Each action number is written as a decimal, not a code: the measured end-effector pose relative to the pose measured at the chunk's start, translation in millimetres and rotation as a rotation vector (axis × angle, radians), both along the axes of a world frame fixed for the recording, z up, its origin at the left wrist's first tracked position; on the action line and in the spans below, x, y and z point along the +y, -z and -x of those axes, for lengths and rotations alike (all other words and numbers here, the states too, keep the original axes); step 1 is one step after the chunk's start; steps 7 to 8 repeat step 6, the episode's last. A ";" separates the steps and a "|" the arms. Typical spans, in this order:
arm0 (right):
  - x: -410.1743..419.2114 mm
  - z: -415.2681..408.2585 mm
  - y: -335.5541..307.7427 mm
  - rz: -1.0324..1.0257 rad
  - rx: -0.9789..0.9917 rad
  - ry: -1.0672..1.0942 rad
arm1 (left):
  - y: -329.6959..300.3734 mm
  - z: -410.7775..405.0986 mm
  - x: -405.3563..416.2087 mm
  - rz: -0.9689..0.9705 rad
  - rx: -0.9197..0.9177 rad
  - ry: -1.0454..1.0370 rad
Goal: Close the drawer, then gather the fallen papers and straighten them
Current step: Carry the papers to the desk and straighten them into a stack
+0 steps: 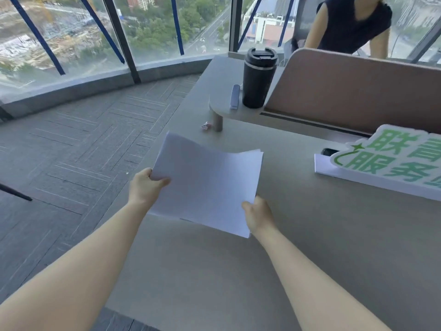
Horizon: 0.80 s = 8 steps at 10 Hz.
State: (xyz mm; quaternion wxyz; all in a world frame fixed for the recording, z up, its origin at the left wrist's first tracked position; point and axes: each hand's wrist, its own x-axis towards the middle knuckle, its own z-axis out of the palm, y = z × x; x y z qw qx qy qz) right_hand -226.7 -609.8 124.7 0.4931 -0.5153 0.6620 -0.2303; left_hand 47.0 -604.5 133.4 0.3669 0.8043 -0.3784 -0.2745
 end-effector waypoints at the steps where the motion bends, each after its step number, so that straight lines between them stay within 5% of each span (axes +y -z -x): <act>1: -18.7 -33.4 15.6 -0.041 0.023 -0.070 | 14.6 -28.8 -17.6 -0.099 -0.114 0.037; 3: -44.9 -66.6 46.5 -0.016 0.079 -0.016 | 45.1 -65.9 -49.8 -0.136 -0.176 0.060; 5: -45.6 -68.1 47.7 -0.029 0.581 -0.087 | 63.9 -75.5 -59.5 -0.215 -0.279 0.080; 6: -41.9 -62.3 41.7 -0.045 0.684 -0.022 | 63.1 -69.8 -53.5 -0.280 -0.435 0.042; 8: -41.9 -62.3 41.7 -0.045 0.684 -0.022 | 63.1 -69.8 -53.5 -0.280 -0.435 0.042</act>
